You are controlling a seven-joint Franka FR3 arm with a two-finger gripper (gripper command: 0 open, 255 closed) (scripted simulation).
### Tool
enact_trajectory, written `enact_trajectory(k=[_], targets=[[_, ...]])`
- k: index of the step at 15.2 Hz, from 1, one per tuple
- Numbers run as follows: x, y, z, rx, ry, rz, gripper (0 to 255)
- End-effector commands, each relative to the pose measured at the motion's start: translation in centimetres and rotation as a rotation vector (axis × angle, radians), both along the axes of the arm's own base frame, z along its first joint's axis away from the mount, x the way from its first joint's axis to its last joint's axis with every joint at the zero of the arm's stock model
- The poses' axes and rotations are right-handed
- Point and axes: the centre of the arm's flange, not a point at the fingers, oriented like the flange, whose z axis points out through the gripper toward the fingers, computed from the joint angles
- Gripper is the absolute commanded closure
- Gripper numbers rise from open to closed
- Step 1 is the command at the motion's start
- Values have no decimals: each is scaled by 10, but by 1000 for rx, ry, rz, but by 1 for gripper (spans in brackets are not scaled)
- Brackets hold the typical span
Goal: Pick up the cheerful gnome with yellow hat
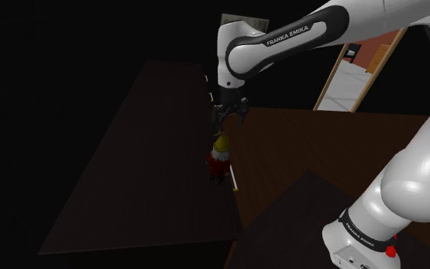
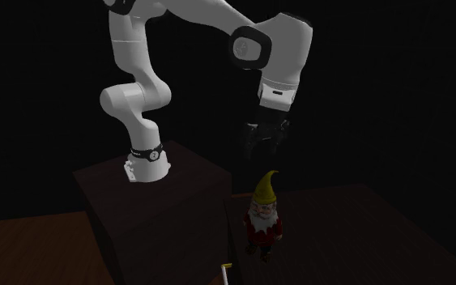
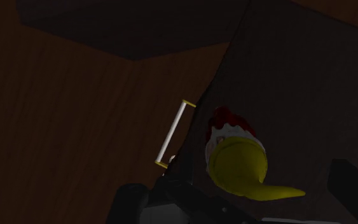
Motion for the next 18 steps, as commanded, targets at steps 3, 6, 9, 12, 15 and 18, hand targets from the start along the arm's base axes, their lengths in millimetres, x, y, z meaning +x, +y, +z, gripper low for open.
enact_trajectory(k=[3,6,9,12,15,18], targets=[[30,9,-33,-3,9,-40,0],[30,9,-48,-3,9,-40,0],[30,9,-64,-3,9,-40,0],[30,9,-68,-3,9,-40,255],[30,9,-68,-3,9,-40,255],[30,9,-68,-3,9,-40,255]])
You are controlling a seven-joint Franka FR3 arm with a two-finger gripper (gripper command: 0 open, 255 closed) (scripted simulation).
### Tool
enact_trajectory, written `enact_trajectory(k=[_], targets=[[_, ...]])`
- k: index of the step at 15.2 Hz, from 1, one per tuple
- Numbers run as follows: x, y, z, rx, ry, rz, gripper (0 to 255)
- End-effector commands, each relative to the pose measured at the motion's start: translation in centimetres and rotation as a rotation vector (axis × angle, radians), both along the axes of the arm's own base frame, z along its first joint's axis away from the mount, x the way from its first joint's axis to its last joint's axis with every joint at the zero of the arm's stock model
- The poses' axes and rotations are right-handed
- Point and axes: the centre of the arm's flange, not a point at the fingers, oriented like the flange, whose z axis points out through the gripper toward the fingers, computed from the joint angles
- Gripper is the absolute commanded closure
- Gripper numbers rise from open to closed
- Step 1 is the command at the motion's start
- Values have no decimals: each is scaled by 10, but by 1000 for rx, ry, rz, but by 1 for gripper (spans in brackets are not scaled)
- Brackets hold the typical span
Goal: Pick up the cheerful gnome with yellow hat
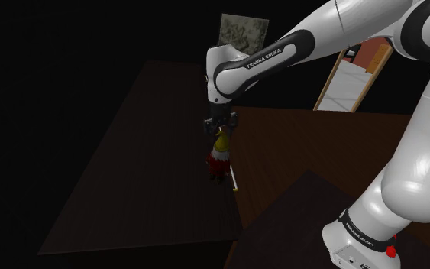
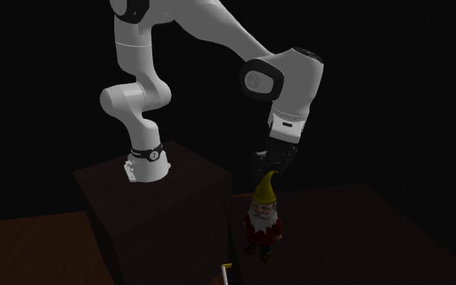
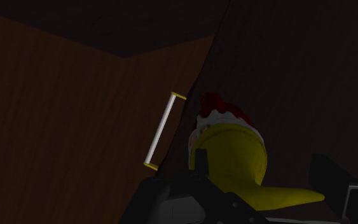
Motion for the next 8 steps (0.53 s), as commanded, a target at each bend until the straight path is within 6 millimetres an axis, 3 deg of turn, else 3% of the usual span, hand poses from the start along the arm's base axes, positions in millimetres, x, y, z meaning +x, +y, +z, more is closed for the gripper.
enact_trajectory(k=[1,3,8], targets=[[-1,1,-1,1,2,1,255],[0,1,-1,1,3,1,255],[0,1,26,1,3,1,255]])
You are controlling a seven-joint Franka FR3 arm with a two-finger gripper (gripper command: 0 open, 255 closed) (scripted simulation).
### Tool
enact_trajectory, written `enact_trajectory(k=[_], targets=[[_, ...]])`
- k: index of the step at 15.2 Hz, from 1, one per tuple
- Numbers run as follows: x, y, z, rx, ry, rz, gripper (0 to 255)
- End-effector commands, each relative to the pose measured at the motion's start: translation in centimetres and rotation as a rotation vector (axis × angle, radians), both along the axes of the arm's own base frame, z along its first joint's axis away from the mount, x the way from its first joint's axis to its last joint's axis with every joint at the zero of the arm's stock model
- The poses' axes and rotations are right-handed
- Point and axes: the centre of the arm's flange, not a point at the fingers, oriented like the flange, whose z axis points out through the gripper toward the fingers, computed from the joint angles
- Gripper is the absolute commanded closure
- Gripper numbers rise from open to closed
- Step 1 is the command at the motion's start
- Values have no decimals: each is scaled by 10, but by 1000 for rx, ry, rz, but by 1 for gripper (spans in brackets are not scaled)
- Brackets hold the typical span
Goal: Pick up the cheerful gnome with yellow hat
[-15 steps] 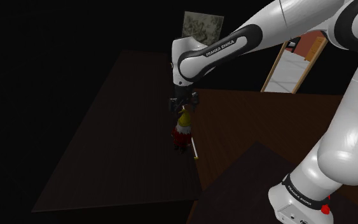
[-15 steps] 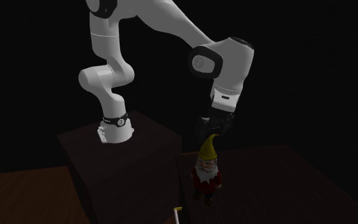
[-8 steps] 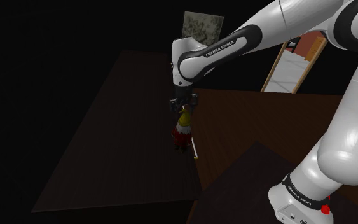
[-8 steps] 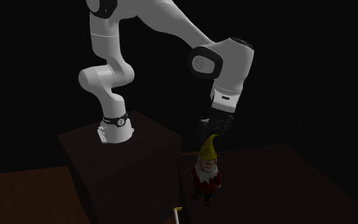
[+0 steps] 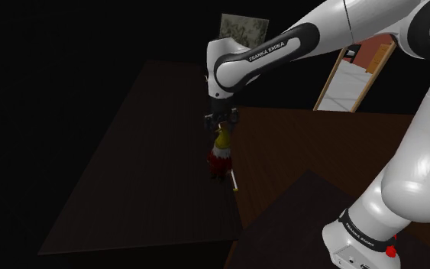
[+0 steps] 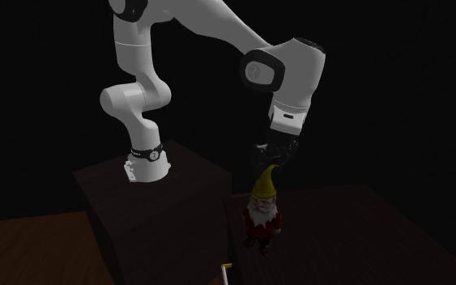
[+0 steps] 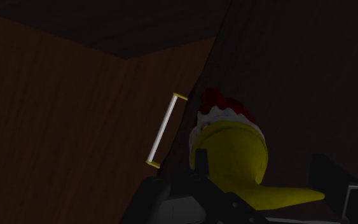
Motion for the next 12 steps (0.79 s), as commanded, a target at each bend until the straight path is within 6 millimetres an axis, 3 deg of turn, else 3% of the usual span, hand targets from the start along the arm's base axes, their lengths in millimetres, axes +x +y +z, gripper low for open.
enact_trajectory(k=[1,10,12], targets=[[0,0,12,0,-1,0,255],[0,0,59,0,-1,0,255],[0,0,60,0,-1,0,255]])
